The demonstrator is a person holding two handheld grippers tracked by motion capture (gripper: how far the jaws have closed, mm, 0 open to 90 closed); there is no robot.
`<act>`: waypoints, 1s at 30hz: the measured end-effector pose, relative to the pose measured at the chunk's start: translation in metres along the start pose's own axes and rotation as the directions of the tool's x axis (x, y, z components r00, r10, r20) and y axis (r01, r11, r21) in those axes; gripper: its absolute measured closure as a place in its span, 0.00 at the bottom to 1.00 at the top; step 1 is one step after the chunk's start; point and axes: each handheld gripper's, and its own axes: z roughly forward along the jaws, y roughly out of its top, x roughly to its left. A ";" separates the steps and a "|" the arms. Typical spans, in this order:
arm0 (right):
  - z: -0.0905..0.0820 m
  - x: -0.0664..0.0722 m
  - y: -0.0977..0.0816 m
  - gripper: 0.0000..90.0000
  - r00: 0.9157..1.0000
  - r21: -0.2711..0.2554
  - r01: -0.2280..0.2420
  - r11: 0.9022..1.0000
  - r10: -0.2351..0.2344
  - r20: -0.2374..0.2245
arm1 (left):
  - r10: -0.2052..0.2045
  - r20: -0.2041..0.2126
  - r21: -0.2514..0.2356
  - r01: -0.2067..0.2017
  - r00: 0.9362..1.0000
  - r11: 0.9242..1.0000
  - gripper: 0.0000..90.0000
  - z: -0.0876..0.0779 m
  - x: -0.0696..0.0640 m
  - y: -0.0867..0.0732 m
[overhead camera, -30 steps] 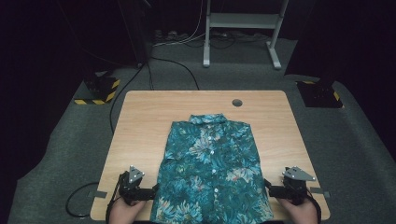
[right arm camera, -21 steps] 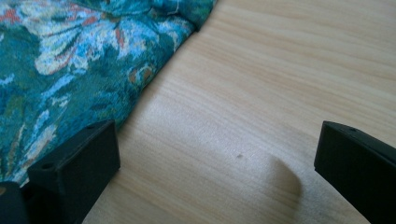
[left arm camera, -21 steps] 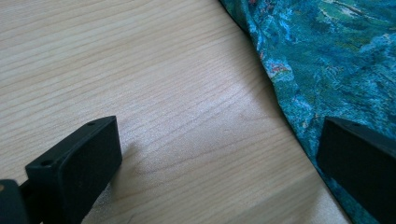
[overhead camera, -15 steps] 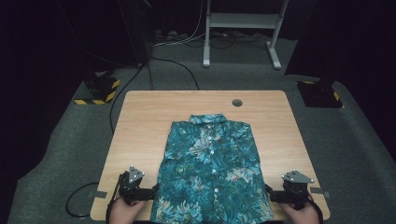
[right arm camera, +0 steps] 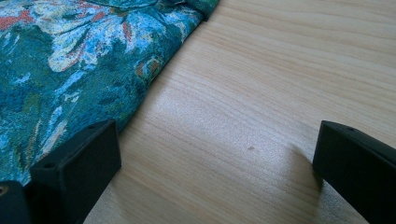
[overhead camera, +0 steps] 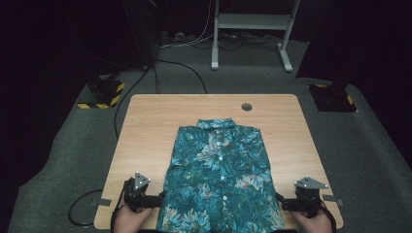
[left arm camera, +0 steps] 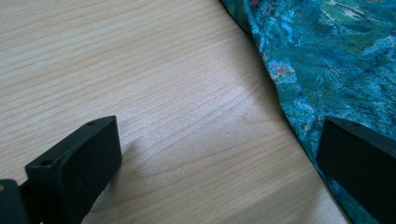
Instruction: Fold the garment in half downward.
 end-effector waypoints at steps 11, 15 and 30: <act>0.001 0.001 0.002 0.00 1.000 0.006 -0.007 1.000 0.007 0.003 | 0.011 0.012 0.019 -0.011 1.000 1.000 0.00 0.001 0.000 0.003; 0.002 0.002 0.002 0.00 1.000 0.005 -0.013 1.000 0.013 0.011 | 0.020 0.020 0.052 -0.021 1.000 0.998 0.00 0.002 0.000 0.008; -0.008 -0.002 0.029 0.00 1.000 -0.041 0.003 0.999 -0.003 -0.009 | 0.032 0.076 -0.015 -0.031 0.997 0.999 0.01 -0.014 0.012 0.040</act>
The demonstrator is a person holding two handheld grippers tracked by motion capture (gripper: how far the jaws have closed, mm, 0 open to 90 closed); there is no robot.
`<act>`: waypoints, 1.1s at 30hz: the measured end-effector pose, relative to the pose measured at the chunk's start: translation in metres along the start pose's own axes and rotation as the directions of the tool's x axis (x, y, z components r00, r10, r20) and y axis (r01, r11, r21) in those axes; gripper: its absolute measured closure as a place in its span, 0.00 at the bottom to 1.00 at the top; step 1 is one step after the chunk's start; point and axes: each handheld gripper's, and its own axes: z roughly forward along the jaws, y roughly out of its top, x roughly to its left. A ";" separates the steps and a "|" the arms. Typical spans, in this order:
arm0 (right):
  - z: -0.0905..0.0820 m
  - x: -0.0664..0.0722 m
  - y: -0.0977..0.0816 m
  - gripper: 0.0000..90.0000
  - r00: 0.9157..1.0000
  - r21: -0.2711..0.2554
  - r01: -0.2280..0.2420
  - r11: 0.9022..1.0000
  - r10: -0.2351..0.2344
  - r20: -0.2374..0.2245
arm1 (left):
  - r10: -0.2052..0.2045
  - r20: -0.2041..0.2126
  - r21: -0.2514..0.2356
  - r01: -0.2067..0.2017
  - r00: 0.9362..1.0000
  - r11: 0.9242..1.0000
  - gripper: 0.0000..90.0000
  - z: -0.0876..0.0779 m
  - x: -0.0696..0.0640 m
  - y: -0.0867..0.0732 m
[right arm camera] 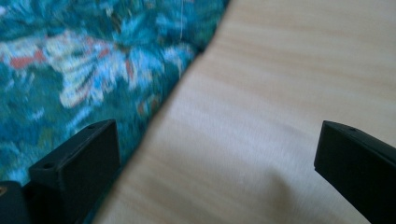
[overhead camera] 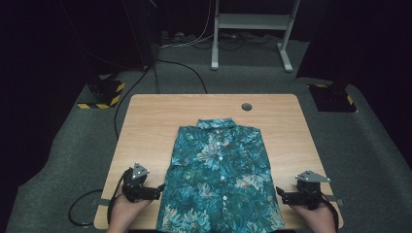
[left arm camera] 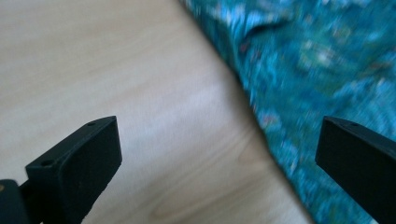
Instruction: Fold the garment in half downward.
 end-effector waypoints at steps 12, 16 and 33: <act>0.003 0.002 0.029 0.00 1.000 -0.071 0.019 0.997 -0.020 -0.017 | -0.039 0.045 -0.055 0.041 0.998 0.998 0.01 0.013 0.008 0.036; 0.009 0.001 0.042 0.00 0.999 -0.107 0.017 0.994 -0.021 -0.037 | -0.065 0.077 -0.047 0.069 0.995 0.997 0.01 0.024 0.015 0.047; 0.042 -0.008 0.078 0.01 0.998 -0.119 -0.003 0.993 -0.005 -0.062 | -0.084 0.106 -0.028 0.087 0.991 0.996 0.01 0.053 0.027 0.078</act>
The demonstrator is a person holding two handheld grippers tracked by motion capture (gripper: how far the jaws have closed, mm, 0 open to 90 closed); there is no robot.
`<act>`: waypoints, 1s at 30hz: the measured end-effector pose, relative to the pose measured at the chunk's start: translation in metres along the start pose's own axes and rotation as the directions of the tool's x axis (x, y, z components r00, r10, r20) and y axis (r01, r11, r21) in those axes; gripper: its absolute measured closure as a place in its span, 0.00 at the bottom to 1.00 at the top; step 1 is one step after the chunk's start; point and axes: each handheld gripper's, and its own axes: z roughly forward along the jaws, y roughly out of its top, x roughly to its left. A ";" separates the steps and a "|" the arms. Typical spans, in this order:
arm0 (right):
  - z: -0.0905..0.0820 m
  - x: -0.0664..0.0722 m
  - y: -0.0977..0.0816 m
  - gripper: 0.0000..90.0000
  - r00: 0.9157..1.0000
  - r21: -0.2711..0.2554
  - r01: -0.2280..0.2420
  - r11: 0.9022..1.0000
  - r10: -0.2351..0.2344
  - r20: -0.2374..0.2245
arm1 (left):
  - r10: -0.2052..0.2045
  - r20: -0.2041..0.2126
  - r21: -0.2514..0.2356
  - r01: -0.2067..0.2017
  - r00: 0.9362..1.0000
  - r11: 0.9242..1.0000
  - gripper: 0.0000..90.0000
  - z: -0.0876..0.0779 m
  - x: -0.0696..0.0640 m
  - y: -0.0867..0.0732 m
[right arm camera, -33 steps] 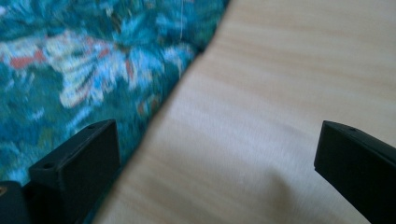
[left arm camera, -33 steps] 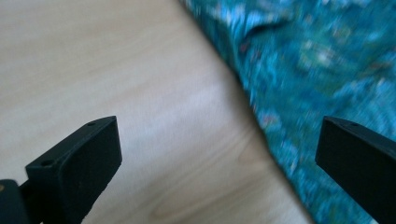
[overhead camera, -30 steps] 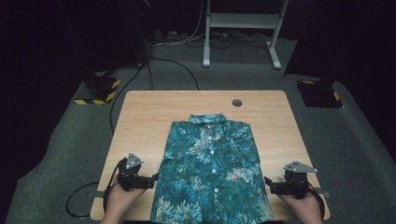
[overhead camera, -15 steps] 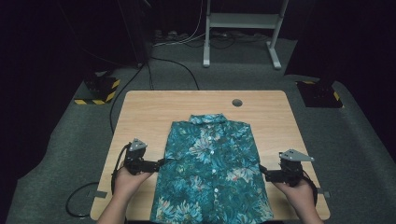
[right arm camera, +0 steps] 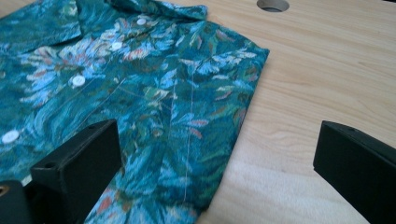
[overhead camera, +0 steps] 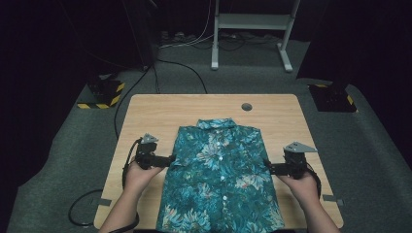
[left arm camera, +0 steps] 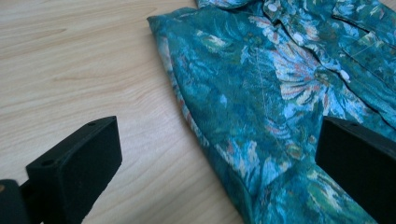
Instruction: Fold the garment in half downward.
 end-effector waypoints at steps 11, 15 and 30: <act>0.022 -0.008 0.011 0.01 1.000 0.013 -0.005 1.000 0.005 0.002 | -0.034 0.018 0.002 0.034 0.999 0.999 0.02 0.023 0.009 0.019; 0.035 -0.013 0.017 0.03 1.000 0.019 -0.011 1.000 0.011 -0.004 | -0.051 0.025 0.013 0.051 0.998 0.999 0.03 0.038 0.012 0.025; 0.088 -0.030 0.036 0.07 0.998 0.103 -0.062 0.993 0.059 0.030 | -0.092 0.008 0.056 0.092 0.996 0.994 0.06 0.088 0.025 0.047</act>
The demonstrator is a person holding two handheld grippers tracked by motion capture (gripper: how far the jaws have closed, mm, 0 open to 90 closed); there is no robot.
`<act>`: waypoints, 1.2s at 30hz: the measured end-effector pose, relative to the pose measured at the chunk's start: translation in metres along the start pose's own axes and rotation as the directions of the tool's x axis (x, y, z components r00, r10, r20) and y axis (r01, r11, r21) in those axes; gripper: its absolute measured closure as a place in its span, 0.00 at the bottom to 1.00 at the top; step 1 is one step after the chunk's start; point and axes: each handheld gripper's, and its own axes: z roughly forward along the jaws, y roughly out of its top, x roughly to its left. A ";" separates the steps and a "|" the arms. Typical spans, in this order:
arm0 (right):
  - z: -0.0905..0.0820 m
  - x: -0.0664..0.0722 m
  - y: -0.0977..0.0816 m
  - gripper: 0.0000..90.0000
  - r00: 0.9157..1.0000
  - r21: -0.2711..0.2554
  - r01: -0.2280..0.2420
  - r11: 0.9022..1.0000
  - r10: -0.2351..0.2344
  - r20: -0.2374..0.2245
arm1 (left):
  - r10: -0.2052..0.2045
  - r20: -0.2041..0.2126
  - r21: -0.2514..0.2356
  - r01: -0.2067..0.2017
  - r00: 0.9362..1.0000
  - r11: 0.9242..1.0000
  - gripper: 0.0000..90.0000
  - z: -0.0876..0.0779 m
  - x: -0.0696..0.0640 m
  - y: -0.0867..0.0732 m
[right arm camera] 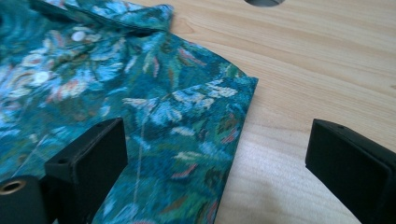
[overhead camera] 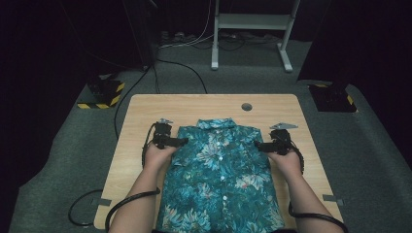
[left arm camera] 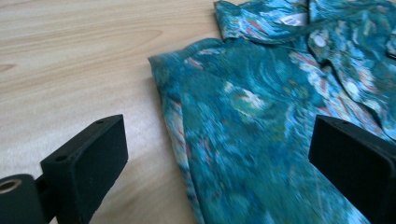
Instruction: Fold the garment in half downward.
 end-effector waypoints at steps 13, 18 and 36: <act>0.034 -0.006 0.010 0.29 0.998 0.091 -0.070 0.993 0.070 0.003 | -0.031 -0.018 0.042 0.032 0.999 0.999 0.19 0.019 0.005 0.005; 0.040 -0.001 0.012 0.32 0.998 0.088 -0.064 0.994 0.064 0.008 | -0.035 -0.035 0.026 0.036 0.999 0.999 0.28 0.020 0.005 0.006; 0.042 0.028 0.014 0.97 0.996 0.104 -0.076 0.992 0.071 0.056 | 0.032 -0.175 0.049 -0.024 0.984 0.999 0.98 0.026 -0.032 0.001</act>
